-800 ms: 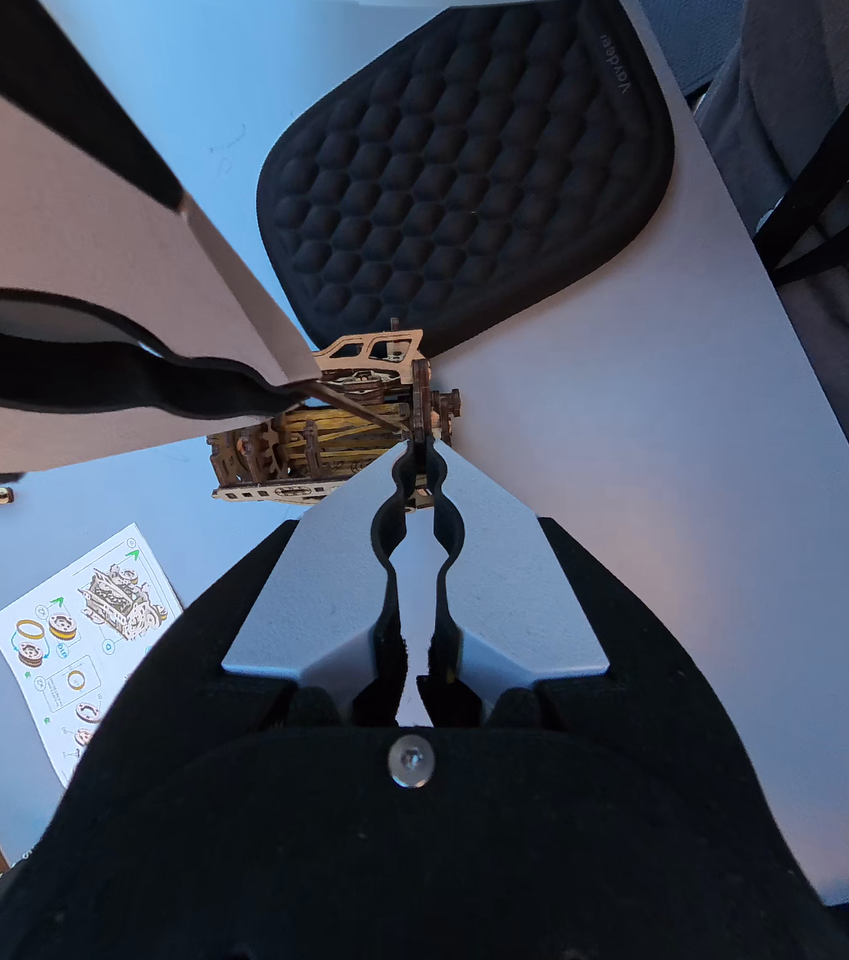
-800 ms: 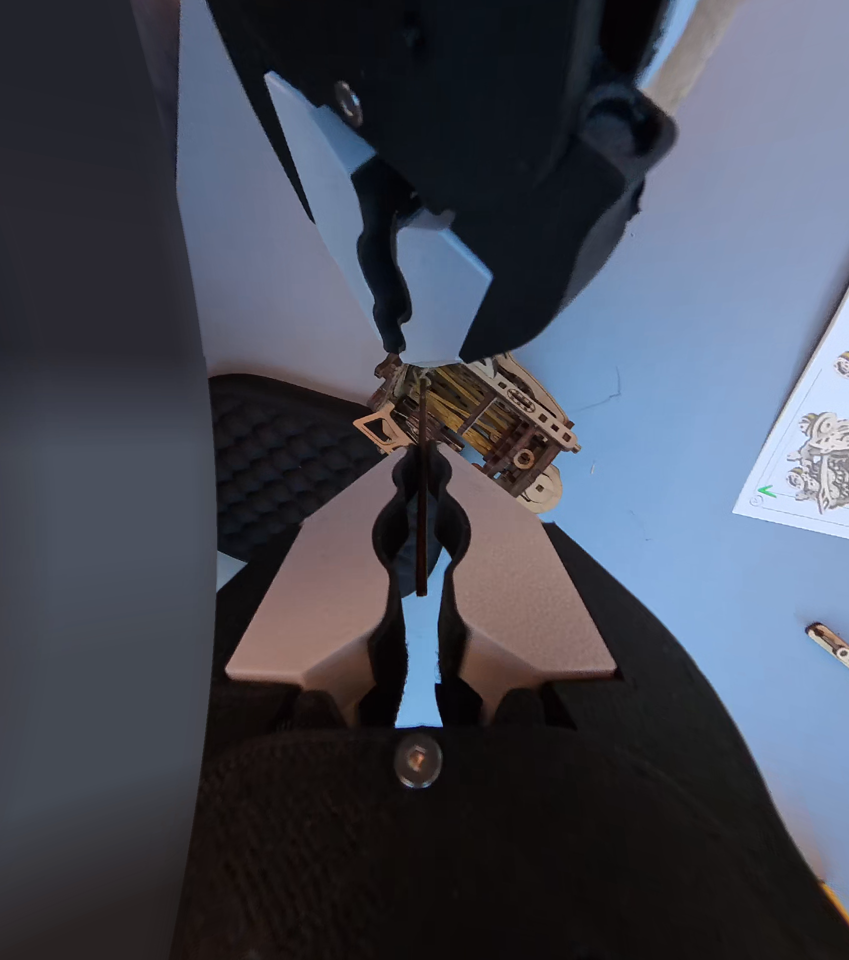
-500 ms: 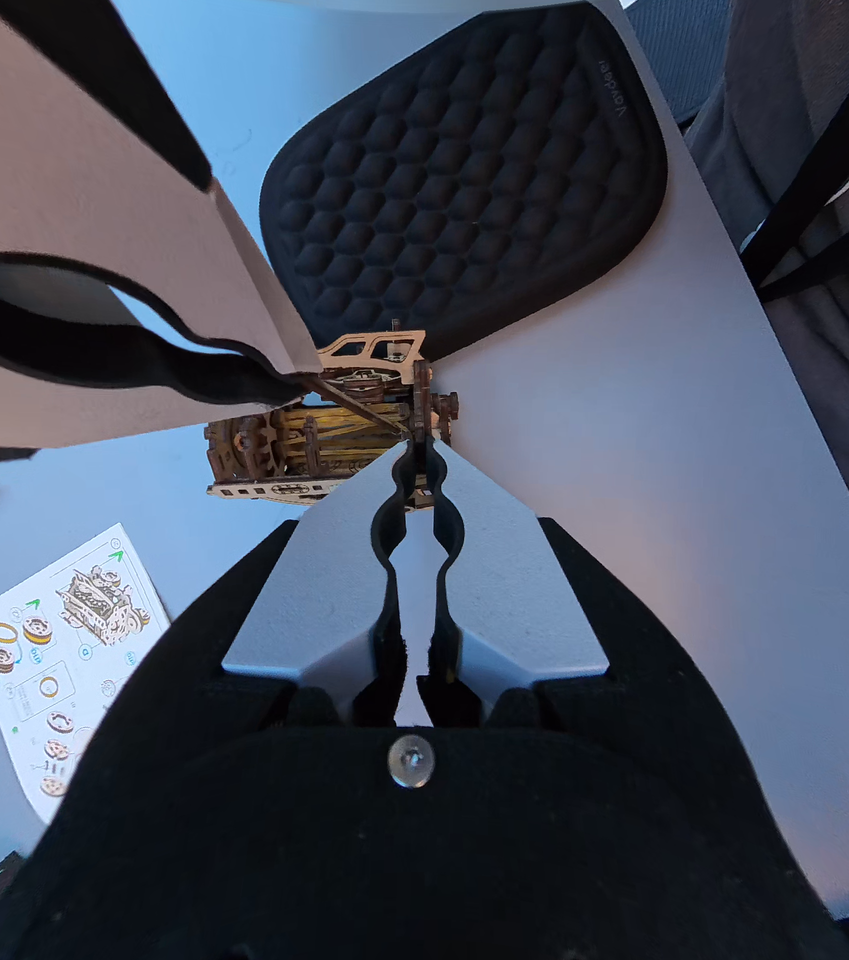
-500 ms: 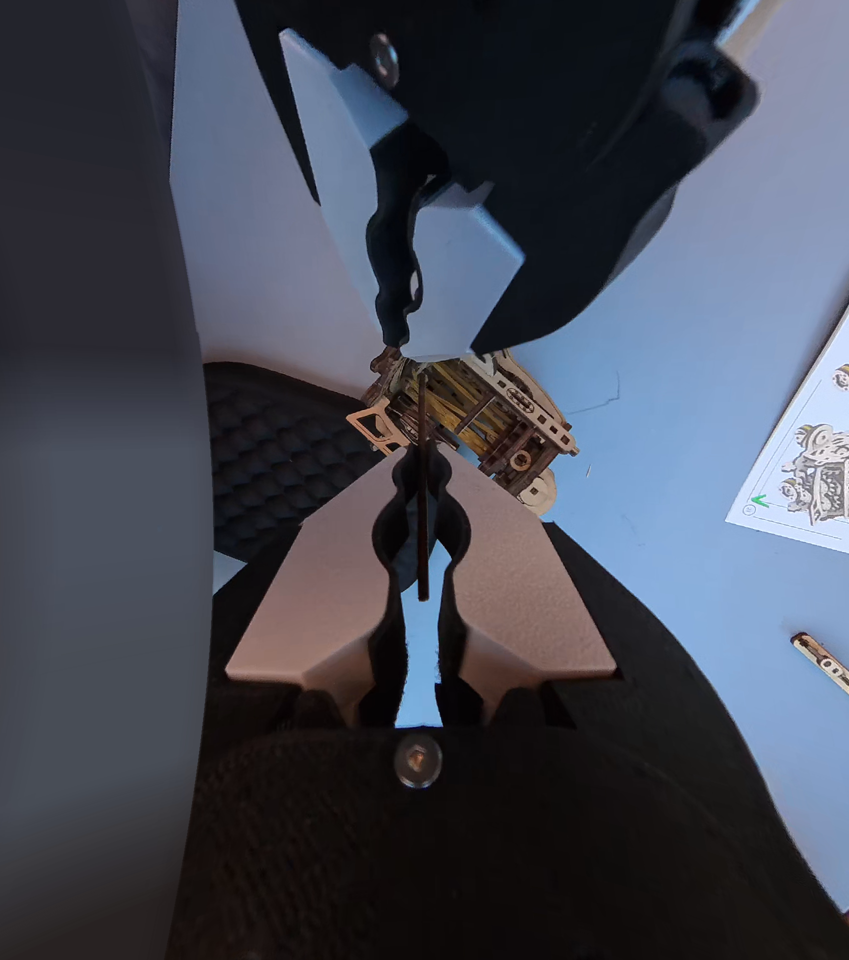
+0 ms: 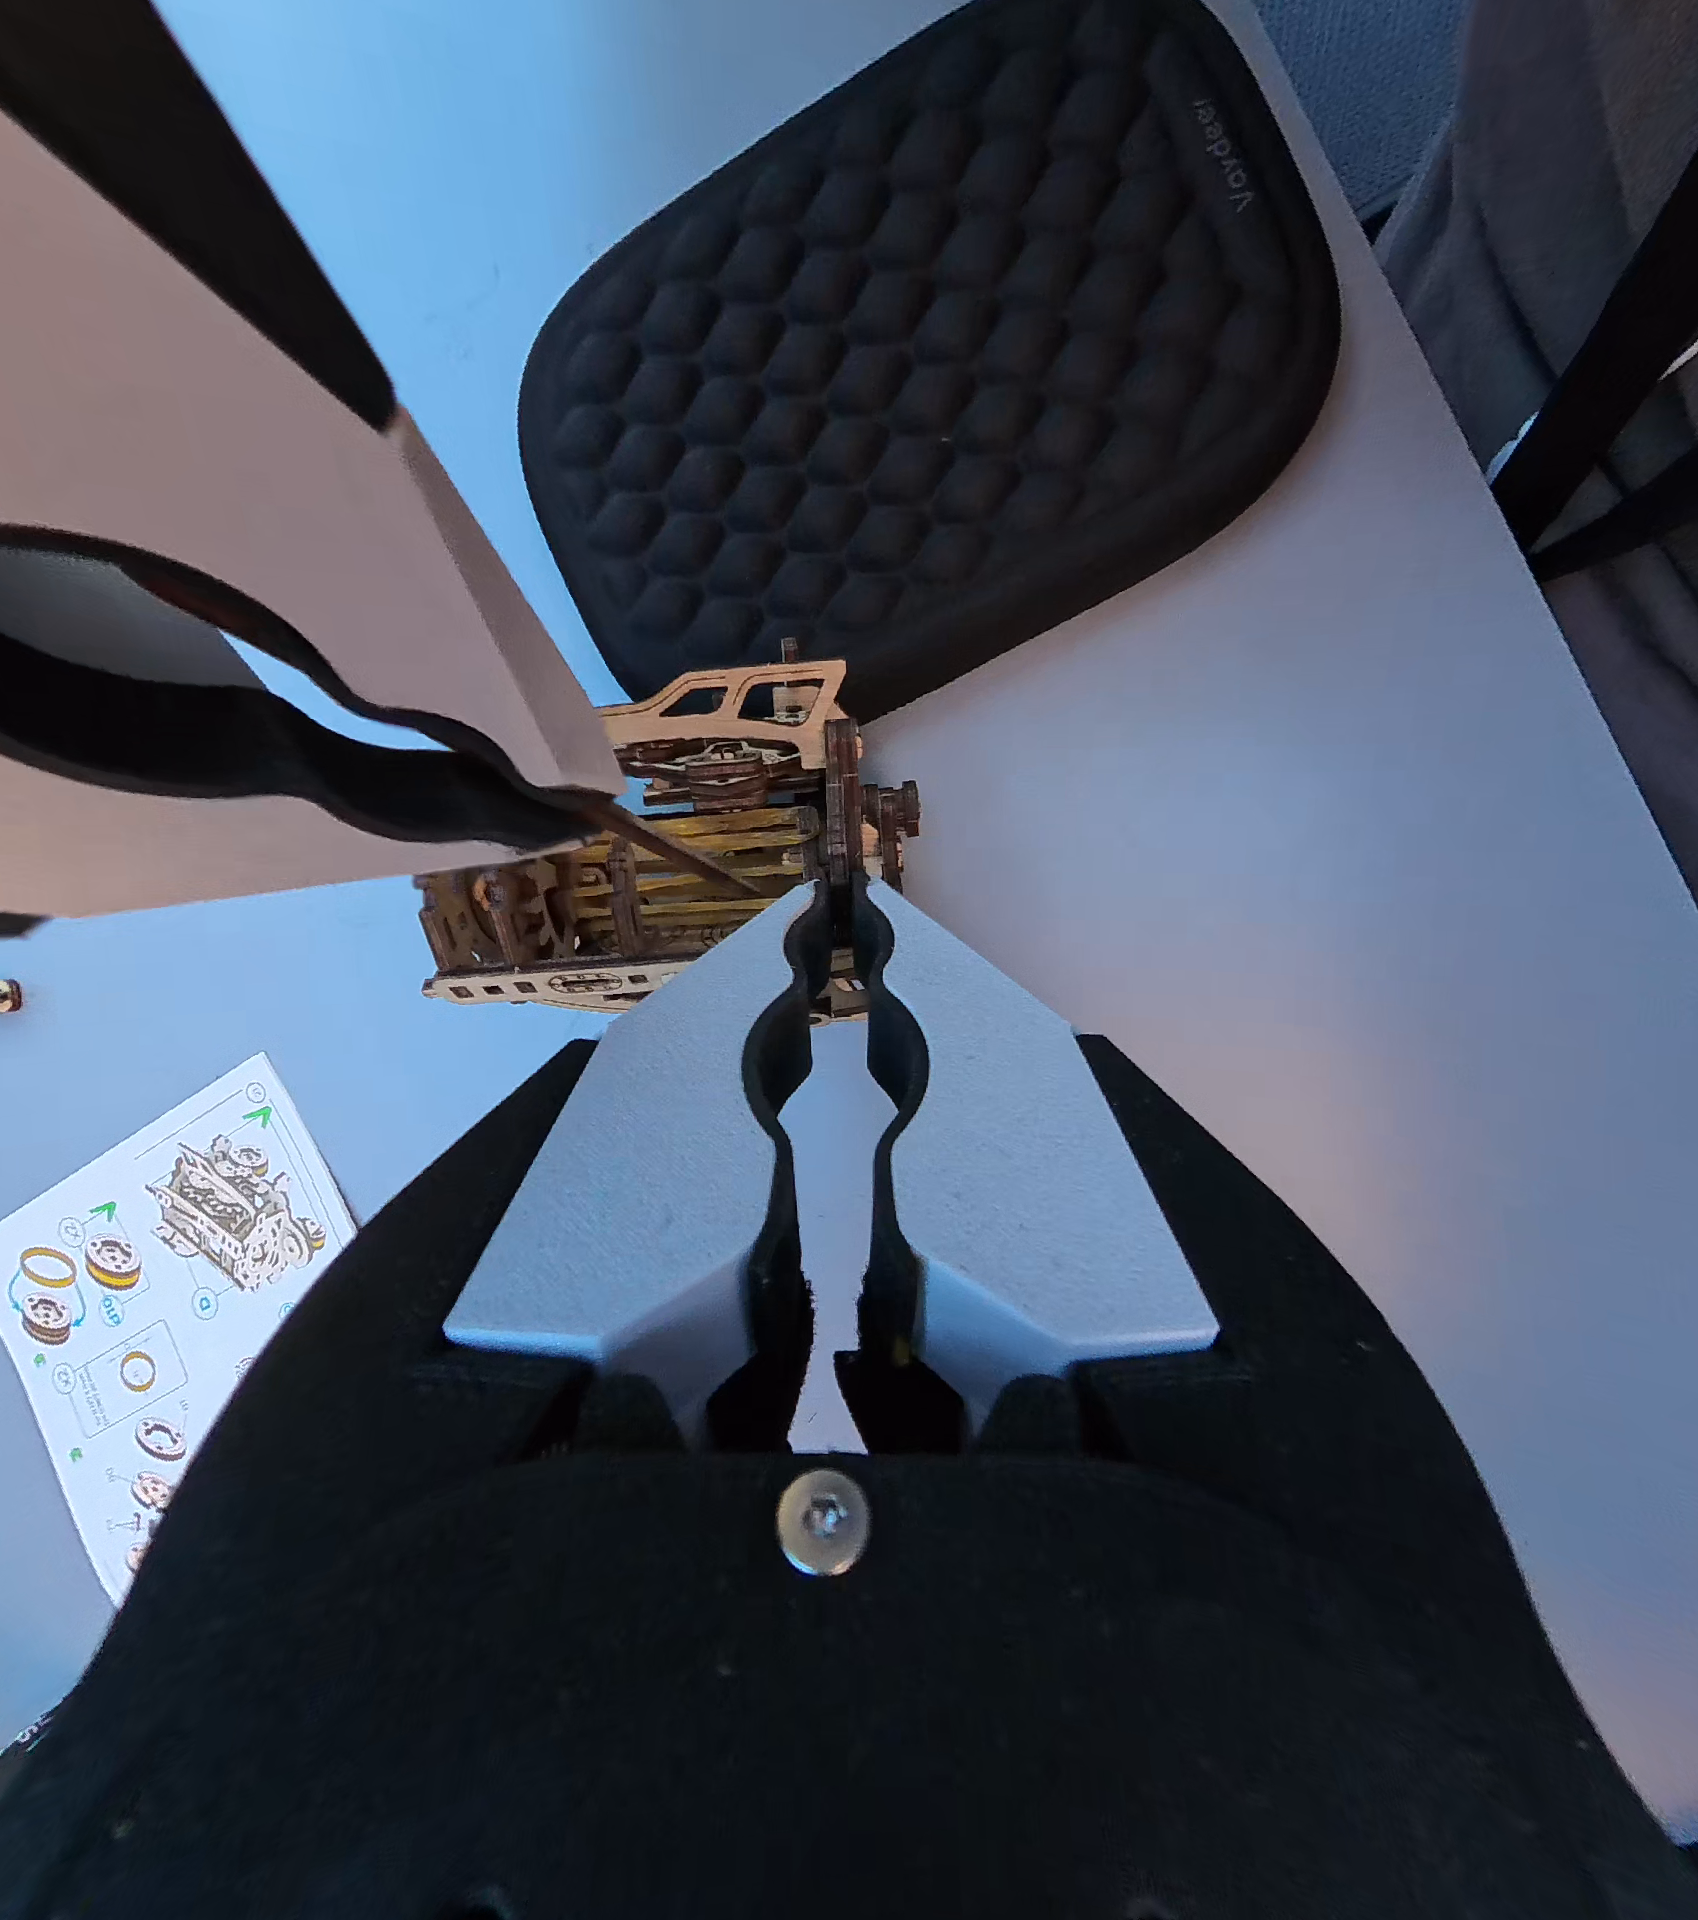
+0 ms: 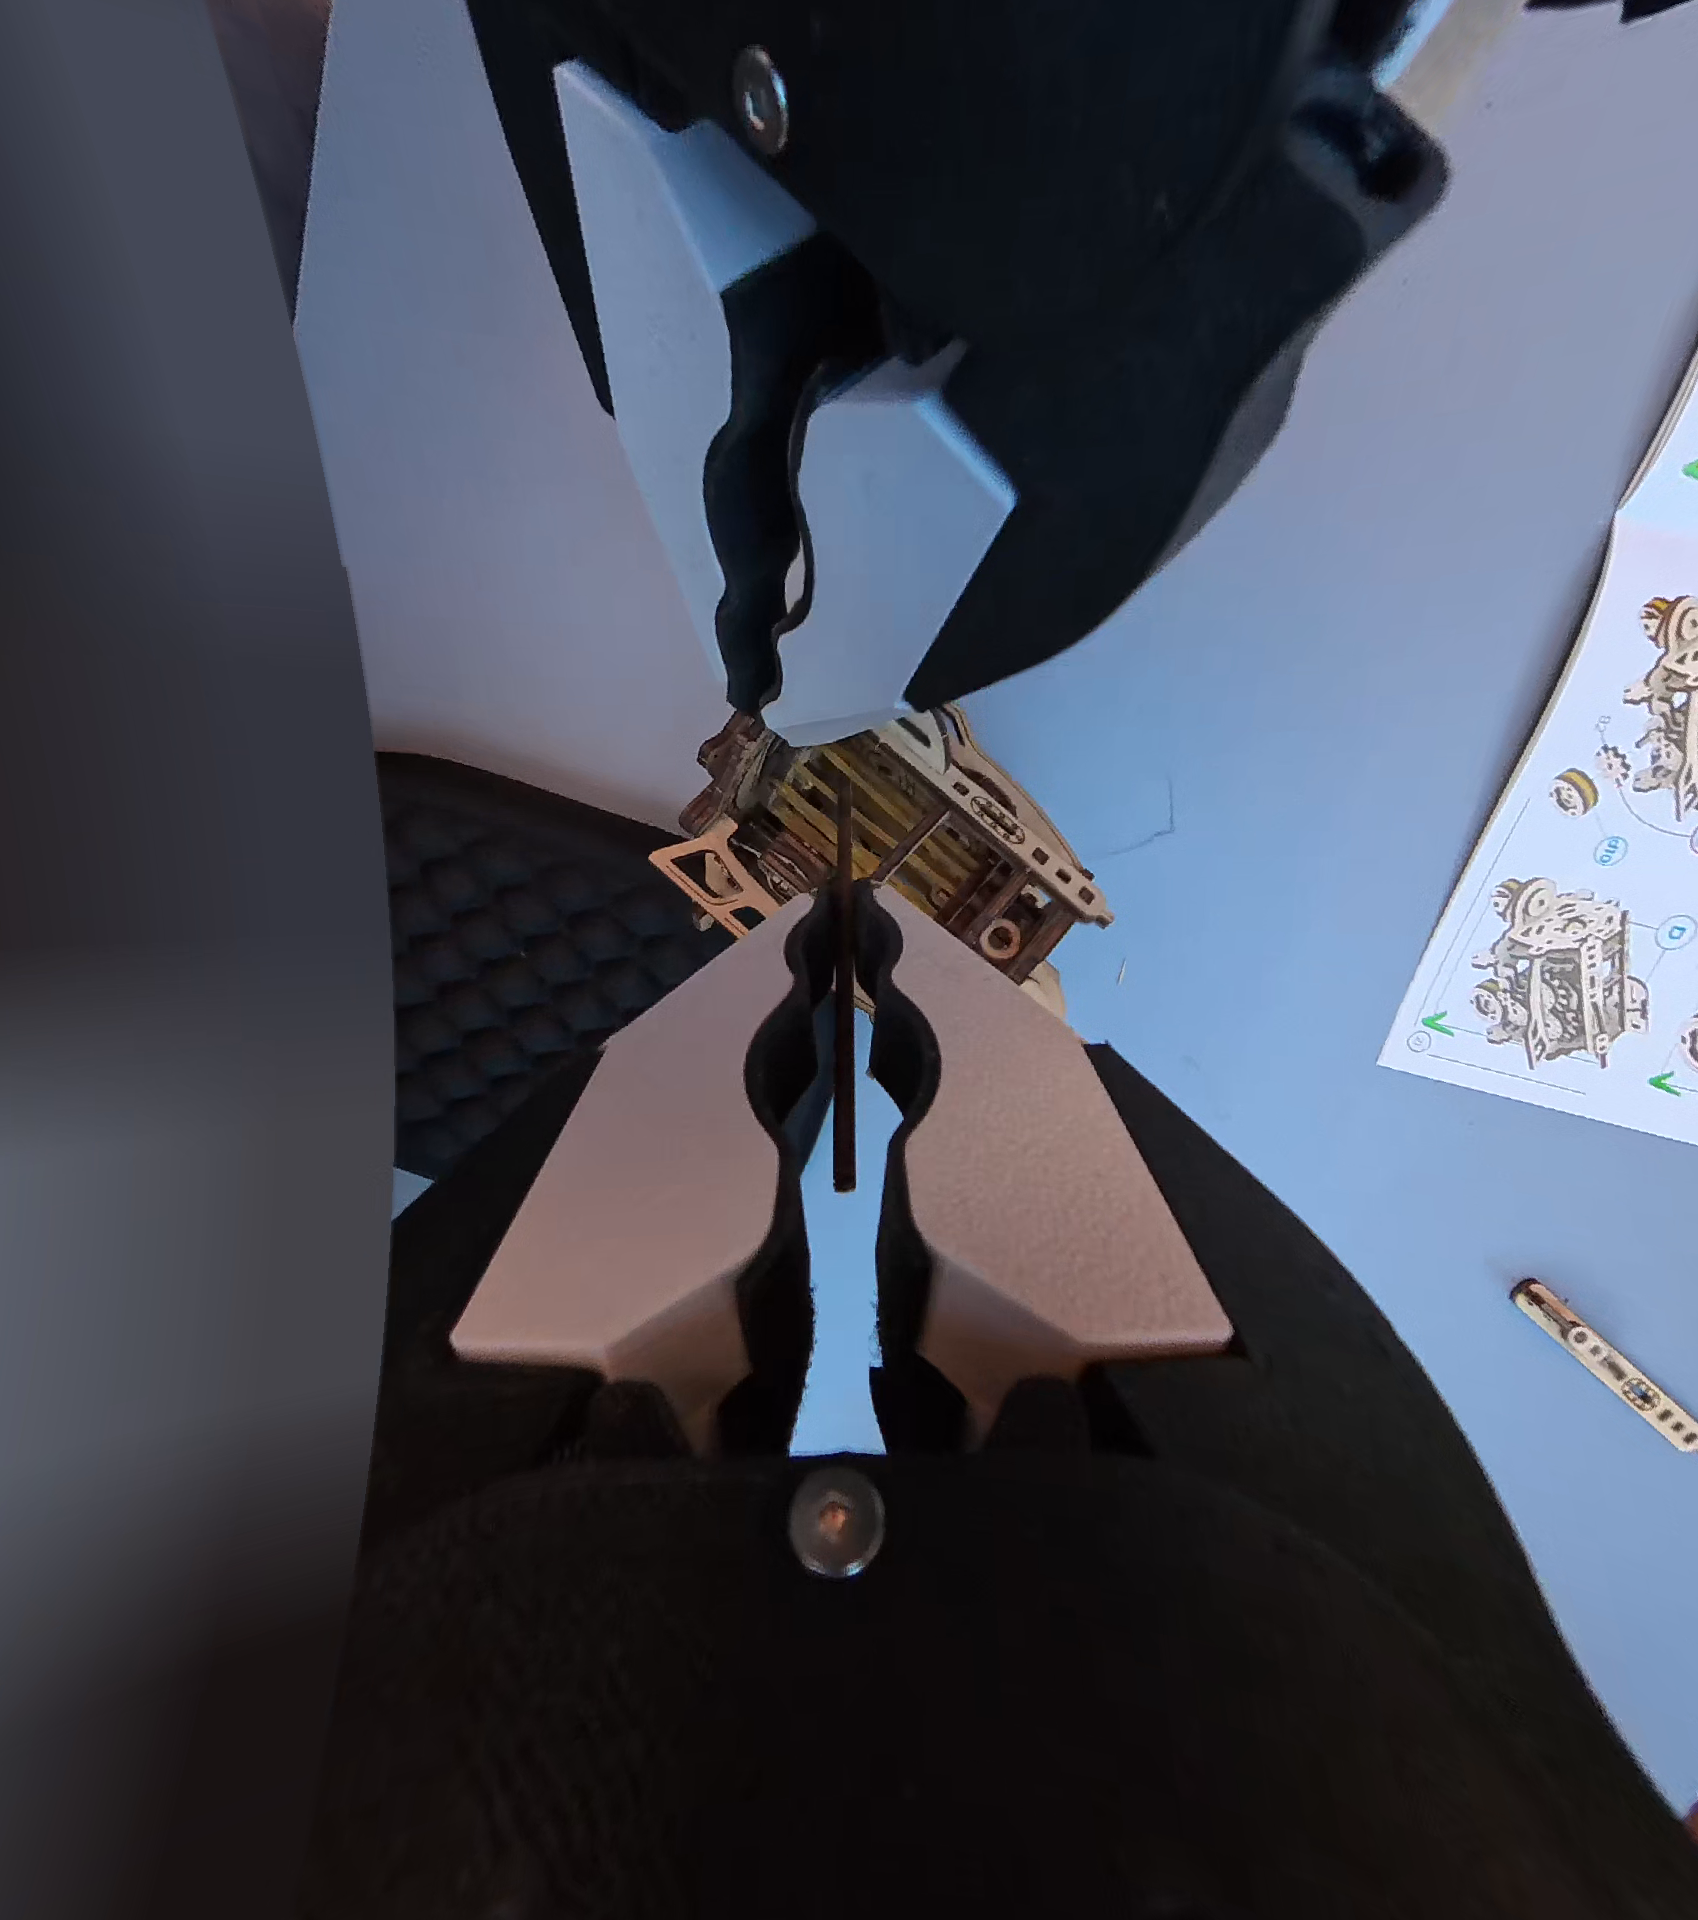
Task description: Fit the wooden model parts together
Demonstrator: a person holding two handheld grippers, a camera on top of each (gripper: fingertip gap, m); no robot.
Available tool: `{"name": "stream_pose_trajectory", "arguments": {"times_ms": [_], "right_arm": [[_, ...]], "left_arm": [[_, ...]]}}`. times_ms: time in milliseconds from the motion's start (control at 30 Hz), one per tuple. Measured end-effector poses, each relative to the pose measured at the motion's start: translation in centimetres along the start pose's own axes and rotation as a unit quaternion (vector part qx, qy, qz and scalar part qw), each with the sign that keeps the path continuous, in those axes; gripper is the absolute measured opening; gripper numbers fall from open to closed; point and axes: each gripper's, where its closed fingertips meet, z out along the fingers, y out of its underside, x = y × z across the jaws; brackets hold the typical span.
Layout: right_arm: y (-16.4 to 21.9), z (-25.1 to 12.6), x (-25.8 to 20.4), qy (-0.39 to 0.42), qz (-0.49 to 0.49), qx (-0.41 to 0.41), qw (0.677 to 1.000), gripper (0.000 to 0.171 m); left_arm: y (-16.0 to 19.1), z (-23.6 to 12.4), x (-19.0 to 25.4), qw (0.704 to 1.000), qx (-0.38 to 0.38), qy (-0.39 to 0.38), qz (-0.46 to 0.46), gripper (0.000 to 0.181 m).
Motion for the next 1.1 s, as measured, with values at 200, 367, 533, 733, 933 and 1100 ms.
{"name": "stream_pose_trajectory", "arguments": {"times_ms": [200,367,533,733,933,1100], "right_arm": [[-0.1,-0.9,0.1,0.005,0.035,0.071,0.997,0.000],[0.5,-1.1,-0.1,-0.009,0.067,0.113,0.991,0.000],[-0.3,-2.5,-0.2,-0.028,0.082,0.195,0.977,0.001],[0.6,-0.8,-0.6,-0.050,0.091,0.167,0.980,0.001],[0.5,-0.3,-0.7,-0.065,0.087,0.174,0.979,0.001],[0.4,-0.3,-0.6,-0.055,0.084,0.175,0.979,0.001]], "left_arm": [[0.0,0.0,0.0,1.000,0.004,-0.005,0.002,0.000],[0.0,0.0,0.0,1.000,0.006,-0.007,0.003,0.000],[0.0,-0.1,-0.1,1.000,0.005,-0.007,0.006,0.000],[-0.1,-0.1,-0.1,1.000,0.005,-0.011,0.012,0.000],[0.0,-0.1,0.0,1.000,0.006,-0.010,0.011,0.000],[-0.1,-0.1,-0.1,1.000,0.007,-0.011,0.010,0.000]]}}
